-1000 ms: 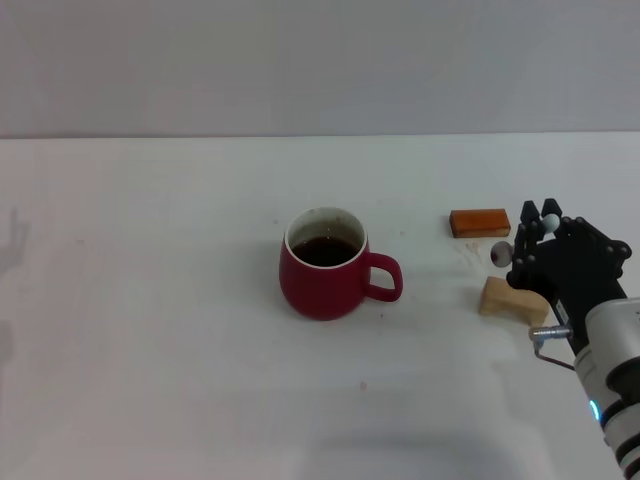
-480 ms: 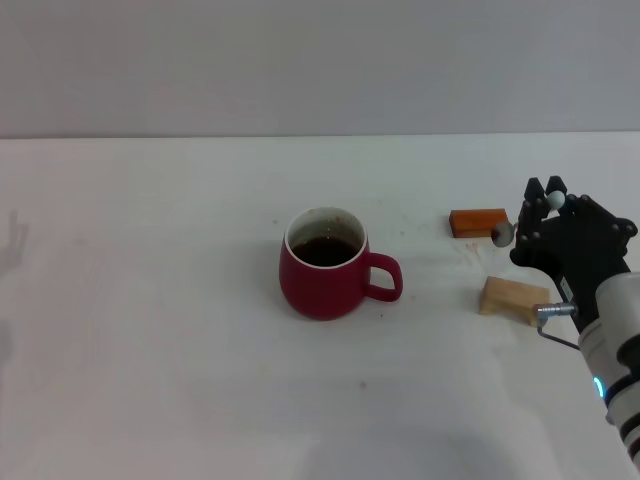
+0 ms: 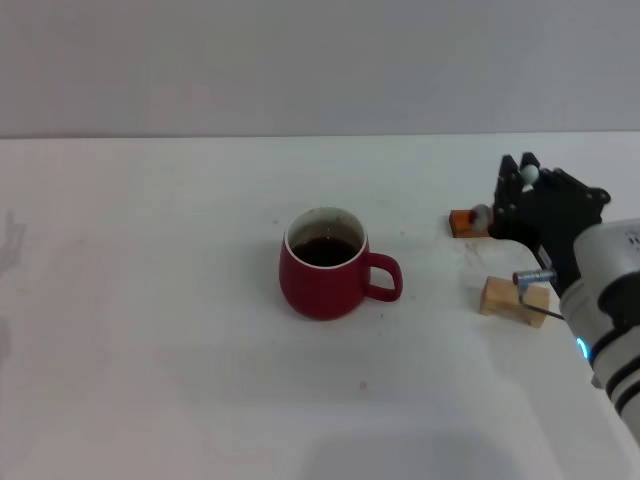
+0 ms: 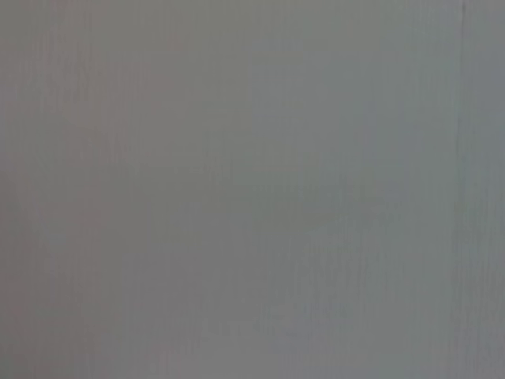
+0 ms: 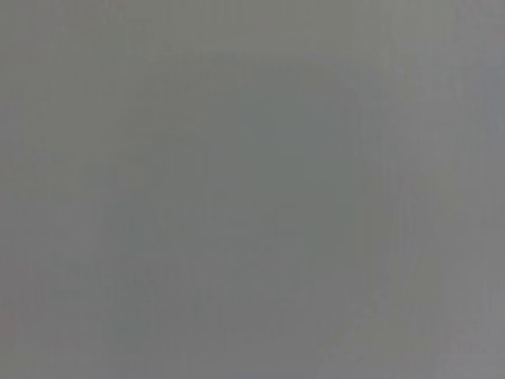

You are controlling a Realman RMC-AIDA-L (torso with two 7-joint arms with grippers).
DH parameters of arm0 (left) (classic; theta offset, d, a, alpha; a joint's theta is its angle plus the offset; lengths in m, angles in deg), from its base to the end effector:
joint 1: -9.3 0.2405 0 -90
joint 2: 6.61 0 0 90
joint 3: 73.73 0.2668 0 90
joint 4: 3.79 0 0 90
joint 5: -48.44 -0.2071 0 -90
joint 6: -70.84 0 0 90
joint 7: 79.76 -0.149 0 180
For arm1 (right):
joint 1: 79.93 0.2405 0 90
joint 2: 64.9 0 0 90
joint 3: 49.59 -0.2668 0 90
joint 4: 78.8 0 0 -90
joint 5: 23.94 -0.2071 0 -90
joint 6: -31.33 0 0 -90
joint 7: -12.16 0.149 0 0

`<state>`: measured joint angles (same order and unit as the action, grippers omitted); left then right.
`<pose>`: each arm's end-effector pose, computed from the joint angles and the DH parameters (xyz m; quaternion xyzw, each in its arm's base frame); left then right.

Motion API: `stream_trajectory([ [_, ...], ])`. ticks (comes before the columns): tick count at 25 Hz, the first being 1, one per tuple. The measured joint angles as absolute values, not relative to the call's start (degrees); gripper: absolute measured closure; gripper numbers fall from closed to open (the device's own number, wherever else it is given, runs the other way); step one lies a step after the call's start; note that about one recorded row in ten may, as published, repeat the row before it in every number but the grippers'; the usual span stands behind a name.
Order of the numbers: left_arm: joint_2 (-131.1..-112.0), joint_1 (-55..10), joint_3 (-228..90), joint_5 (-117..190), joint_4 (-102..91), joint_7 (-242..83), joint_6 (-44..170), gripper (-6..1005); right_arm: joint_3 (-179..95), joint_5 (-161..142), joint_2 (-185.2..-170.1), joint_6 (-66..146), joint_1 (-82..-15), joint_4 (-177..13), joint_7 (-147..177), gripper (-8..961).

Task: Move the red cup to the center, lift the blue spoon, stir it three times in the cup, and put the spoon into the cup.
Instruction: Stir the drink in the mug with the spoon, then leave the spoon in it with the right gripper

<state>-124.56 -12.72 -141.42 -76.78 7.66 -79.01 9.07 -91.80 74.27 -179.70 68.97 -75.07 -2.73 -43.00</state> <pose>-0.3906 0.3309 0.0393 -0.5448 -0.3055 -0.2490 0.7402 0.2036 0.2991 -0.0583 -0.7290 0.2681 0.2542 0.5762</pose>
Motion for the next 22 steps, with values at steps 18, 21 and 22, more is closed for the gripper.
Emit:
stream_trajectory([
  [18, -124.69, -12.77, -142.04, -76.81, 7.67, -78.96, 9.07, 138, -103.03, 74.88, -183.52, 50.62, -73.82, 1.53, -51.67, 820],
  [21, -124.73, -12.53, -142.04, -76.80, 7.95, -78.96, 9.05, 138, -104.41, 74.88, -183.58, 47.98, -72.99, 2.64, -51.81, 820],
  [22, -124.73, -12.53, -142.04, -76.80, 7.95, -78.96, 9.05, 138, -104.84, 74.88, -183.58, 47.30, -72.77, 2.96, -51.82, 820],
])
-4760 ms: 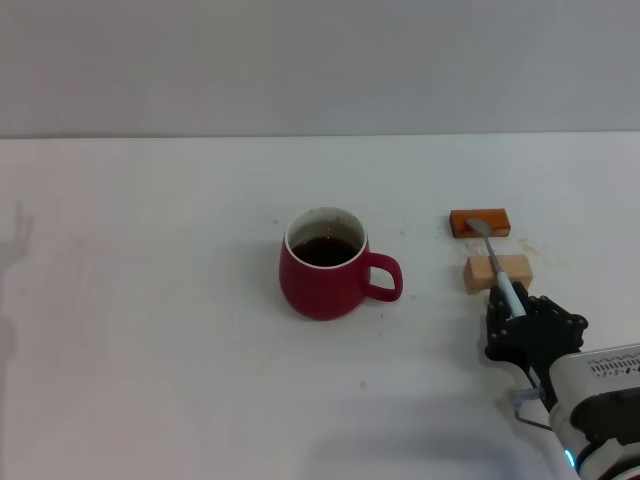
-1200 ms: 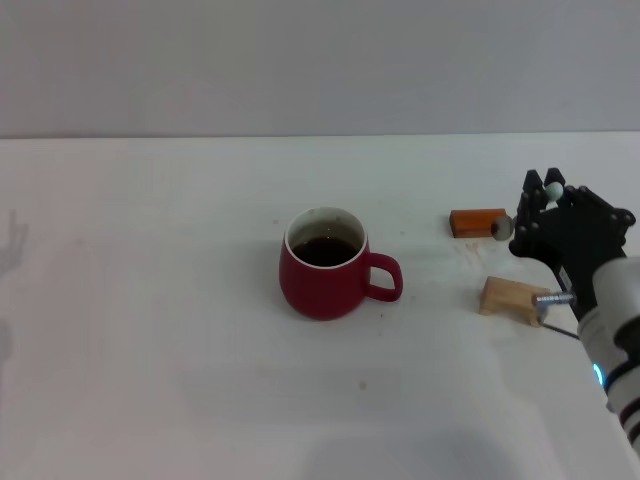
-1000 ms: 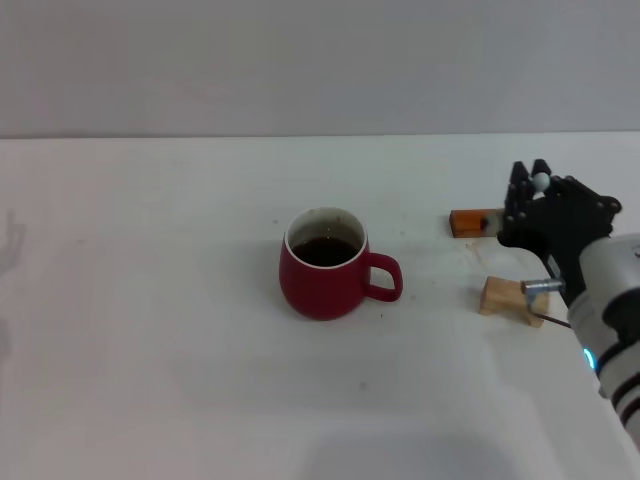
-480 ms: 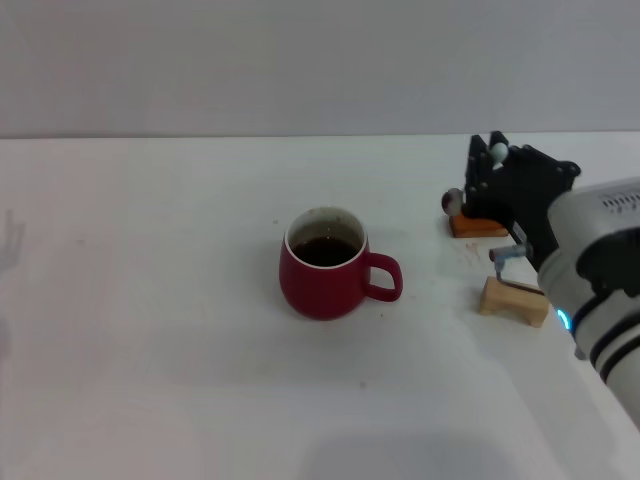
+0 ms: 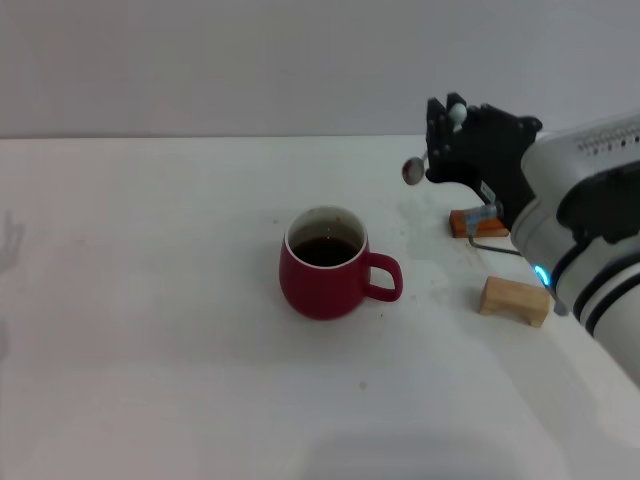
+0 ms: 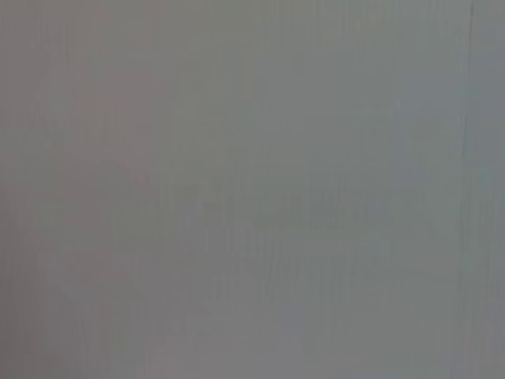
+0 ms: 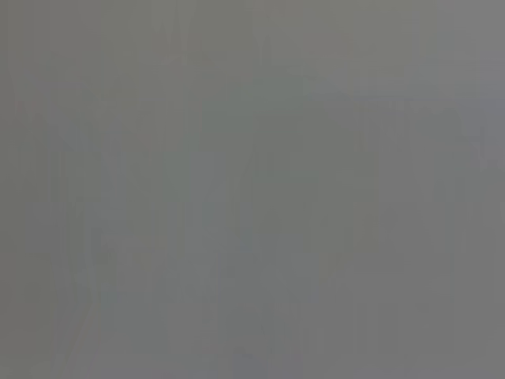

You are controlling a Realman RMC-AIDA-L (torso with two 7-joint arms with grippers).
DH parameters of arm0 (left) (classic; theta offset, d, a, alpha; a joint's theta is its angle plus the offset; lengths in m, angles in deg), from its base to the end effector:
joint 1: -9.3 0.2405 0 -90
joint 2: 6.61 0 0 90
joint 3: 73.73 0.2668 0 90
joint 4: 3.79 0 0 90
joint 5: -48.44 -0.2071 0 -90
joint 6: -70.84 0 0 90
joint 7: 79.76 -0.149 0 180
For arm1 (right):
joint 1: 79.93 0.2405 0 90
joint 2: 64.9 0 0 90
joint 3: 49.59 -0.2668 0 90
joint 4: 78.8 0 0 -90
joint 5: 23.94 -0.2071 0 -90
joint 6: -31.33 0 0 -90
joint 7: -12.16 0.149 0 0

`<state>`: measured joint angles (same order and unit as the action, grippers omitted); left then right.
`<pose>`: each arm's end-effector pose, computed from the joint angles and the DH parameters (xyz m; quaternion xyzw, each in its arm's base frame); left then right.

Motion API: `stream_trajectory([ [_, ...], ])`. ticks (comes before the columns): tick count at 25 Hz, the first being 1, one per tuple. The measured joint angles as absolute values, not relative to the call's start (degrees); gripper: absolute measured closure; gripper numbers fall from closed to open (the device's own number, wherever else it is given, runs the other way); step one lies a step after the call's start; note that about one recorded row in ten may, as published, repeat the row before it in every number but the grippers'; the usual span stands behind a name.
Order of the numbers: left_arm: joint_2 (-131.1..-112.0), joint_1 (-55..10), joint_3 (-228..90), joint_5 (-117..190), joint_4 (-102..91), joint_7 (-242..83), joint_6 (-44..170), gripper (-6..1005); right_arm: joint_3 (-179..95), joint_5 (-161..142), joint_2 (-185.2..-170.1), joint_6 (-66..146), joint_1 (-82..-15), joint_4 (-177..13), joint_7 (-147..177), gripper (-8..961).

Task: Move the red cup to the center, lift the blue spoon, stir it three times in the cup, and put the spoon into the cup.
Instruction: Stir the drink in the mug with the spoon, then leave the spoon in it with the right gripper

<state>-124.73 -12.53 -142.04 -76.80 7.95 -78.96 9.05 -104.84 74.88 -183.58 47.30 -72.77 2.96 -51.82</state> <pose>-0.3909 0.3300 0.0392 -0.5396 -0.3088 -0.2516 0.7417 0.1536 0.3304 -0.0533 -0.7829 0.2270 0.2684 0.5133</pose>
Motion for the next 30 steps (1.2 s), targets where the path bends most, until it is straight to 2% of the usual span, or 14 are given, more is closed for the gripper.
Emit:
stream_trajectory([
  [16, -124.73, -12.69, -142.02, -76.80, 8.06, -78.97, 10.17, 138, -108.79, 78.58, -183.65, 32.06, -70.50, 8.28, -51.67, 819],
  [30, -124.88, -12.72, -142.02, -76.80, 7.96, -78.97, 10.20, 138, -106.99, 78.51, -183.82, 29.26, -70.59, 7.57, -50.78, 819],
])
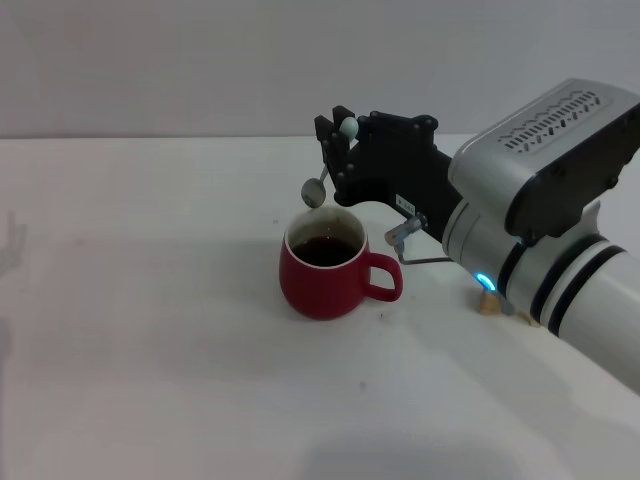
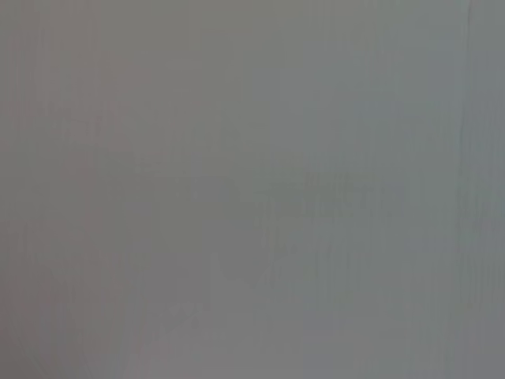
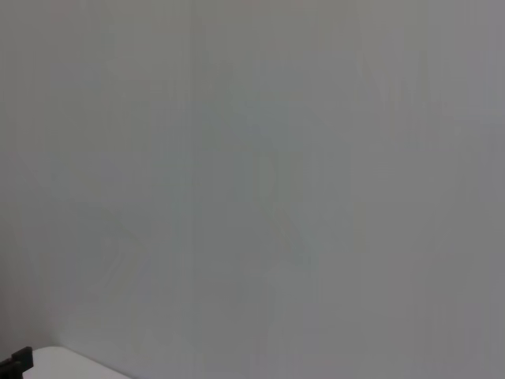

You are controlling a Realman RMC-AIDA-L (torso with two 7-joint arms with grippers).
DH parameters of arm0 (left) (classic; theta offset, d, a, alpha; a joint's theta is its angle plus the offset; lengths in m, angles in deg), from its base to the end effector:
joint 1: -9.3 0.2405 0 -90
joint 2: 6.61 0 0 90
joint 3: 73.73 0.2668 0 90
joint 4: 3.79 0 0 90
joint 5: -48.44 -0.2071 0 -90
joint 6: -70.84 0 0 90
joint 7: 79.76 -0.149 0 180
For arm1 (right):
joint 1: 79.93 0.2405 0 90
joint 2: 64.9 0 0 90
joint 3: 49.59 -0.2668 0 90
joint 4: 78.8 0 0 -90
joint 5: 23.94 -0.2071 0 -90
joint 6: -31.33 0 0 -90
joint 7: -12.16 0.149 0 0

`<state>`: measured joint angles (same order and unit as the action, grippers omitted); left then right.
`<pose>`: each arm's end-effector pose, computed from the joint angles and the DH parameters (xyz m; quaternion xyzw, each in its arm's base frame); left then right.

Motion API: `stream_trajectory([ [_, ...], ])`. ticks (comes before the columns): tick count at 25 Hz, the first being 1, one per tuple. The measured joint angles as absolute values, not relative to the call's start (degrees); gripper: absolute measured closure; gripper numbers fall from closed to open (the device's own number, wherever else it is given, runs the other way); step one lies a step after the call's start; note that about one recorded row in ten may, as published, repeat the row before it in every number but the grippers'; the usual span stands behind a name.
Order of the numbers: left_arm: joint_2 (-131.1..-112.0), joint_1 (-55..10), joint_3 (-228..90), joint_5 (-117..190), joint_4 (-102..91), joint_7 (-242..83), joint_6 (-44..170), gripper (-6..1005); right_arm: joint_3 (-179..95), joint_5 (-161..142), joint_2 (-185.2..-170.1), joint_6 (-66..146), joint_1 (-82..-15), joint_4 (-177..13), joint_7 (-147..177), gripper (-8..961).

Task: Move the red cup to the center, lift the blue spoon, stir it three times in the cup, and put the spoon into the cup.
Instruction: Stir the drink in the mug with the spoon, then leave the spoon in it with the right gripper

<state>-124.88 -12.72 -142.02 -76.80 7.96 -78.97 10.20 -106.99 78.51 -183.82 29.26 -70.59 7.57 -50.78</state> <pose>-0.3913 0.3313 0.0358 -0.5428 -0.3163 -0.2479 0.7375 0.1094 0.3184 -0.0714 -0.8576 0.1726 0.2793 0.3960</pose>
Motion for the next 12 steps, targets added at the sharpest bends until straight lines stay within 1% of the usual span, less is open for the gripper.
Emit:
stream_trajectory([
  [12, -124.91, -12.85, -142.02, -76.80, 8.07, -78.97, 10.20, 138, -106.84, 78.75, -183.69, 28.09, -73.60, 8.40, -49.56, 819],
])
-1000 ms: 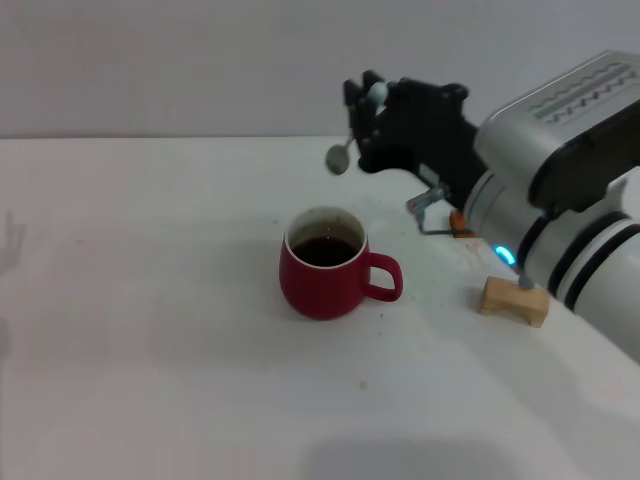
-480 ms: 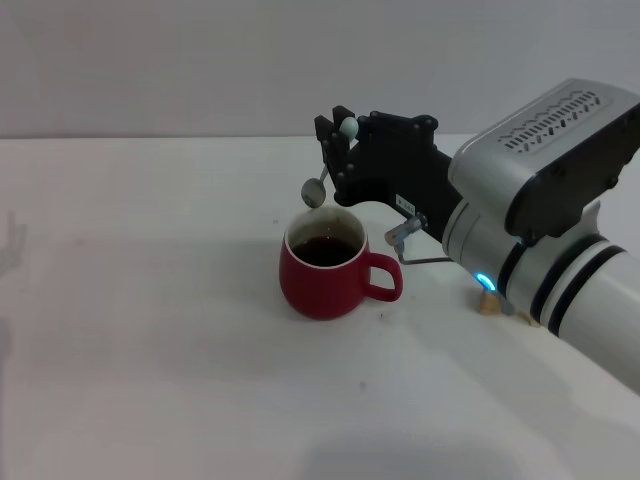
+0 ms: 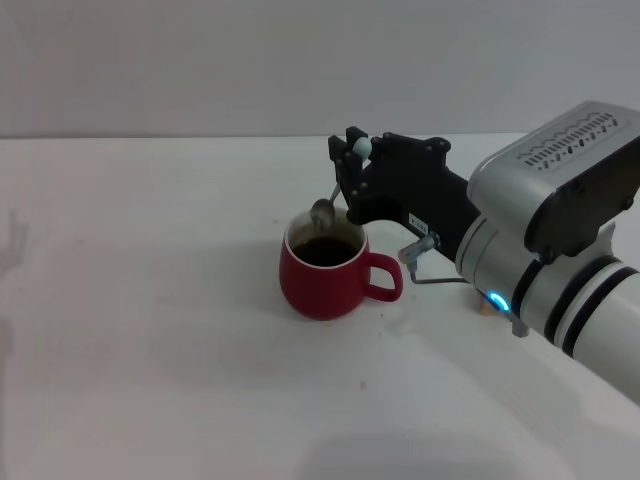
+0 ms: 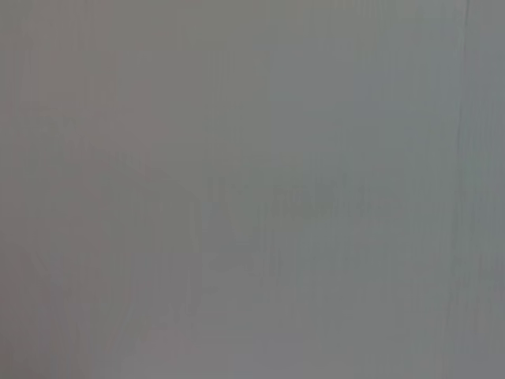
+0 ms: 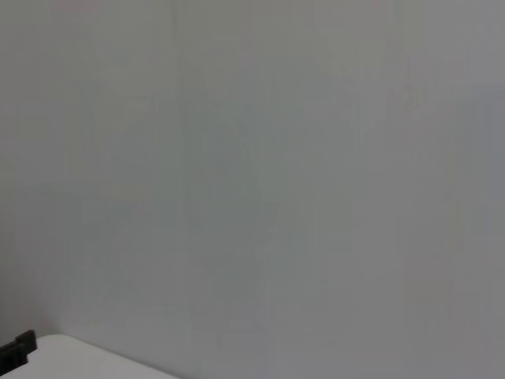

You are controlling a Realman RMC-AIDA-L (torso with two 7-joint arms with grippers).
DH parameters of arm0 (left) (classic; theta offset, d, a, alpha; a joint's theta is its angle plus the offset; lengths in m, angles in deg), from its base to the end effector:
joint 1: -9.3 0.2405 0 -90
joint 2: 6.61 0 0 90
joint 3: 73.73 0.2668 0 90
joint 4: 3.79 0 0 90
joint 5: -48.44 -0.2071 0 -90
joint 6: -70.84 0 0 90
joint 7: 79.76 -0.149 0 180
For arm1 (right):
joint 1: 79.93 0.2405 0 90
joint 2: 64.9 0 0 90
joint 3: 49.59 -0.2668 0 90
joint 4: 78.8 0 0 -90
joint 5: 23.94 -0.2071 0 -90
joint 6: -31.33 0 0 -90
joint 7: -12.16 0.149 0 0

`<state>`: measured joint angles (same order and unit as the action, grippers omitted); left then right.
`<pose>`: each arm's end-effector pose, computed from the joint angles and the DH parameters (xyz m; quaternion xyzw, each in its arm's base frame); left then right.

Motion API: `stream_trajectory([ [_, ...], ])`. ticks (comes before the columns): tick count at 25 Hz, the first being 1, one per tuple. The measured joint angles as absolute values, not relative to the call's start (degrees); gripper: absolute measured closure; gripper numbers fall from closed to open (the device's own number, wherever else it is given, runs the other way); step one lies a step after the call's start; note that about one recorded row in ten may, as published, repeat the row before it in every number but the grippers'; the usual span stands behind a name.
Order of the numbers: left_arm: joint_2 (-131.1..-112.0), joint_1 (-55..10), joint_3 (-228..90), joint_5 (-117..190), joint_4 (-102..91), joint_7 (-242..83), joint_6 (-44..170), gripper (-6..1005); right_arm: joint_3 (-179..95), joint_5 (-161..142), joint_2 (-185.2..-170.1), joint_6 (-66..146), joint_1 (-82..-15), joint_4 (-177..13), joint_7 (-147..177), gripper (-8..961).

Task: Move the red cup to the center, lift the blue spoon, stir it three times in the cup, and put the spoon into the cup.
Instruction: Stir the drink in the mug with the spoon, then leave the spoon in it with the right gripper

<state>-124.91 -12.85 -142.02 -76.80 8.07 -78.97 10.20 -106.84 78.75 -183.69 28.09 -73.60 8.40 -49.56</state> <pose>-0.3900 0.3324 0.0355 -0.5431 -0.3158 -0.2497 0.7369 0.1214 0.3097 -0.0718 -0.8557 0.1975 0.2750 0.3913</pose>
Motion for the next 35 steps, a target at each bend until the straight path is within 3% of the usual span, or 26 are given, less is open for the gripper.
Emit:
stream_trajectory([
  [35, -125.00, -13.38, -142.02, -76.80, 8.07, -79.23, 10.19, 138, -111.36, 104.48, -183.90, 19.21, -71.58, 10.87, -27.65, 819],
])
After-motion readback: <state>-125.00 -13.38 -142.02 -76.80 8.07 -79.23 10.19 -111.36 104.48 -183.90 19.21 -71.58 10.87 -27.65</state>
